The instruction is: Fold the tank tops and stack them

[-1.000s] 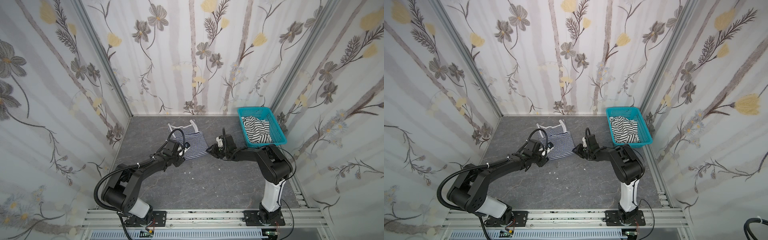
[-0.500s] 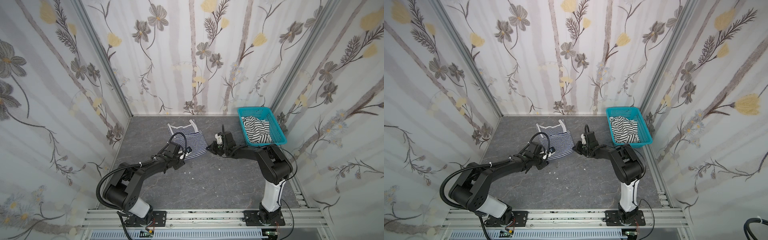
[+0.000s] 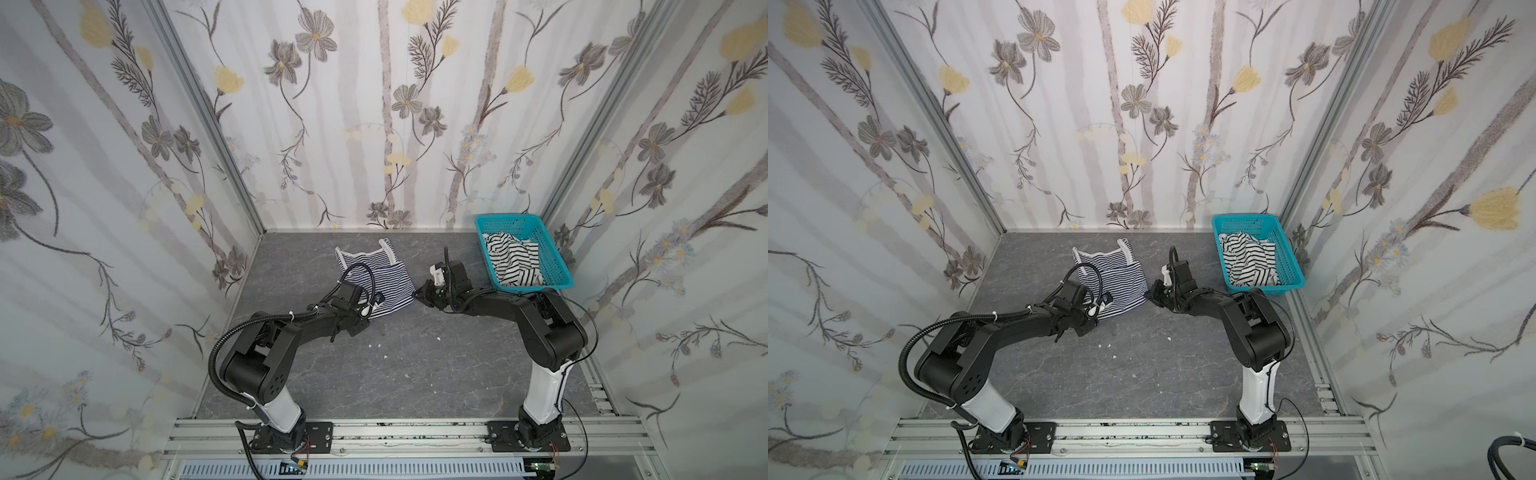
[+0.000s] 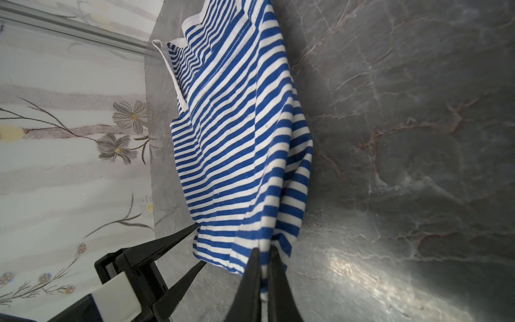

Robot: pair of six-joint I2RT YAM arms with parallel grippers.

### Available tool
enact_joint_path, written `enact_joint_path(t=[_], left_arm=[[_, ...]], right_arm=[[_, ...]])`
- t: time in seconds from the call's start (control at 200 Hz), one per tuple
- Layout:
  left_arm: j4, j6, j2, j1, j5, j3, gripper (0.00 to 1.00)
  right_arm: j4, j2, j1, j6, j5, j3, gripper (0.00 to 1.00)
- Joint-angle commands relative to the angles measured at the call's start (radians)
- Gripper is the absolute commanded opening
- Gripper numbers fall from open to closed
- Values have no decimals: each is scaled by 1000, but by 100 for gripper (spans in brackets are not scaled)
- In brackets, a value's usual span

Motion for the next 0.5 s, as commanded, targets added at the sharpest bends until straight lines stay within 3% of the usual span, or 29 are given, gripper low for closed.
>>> enact_joint_path(t=[0.0, 0.29, 0.495], left_arm=[[-29, 19, 17, 5, -2, 13, 31], [-109, 48, -12, 4, 75, 27, 0], [-205, 5, -78, -36, 183, 47, 0]], right_arm=[[6, -9, 0, -8, -3, 15, 6], [-13, -23, -8, -14, -1, 26, 0], [2, -105, -7, -7, 5, -66, 0]])
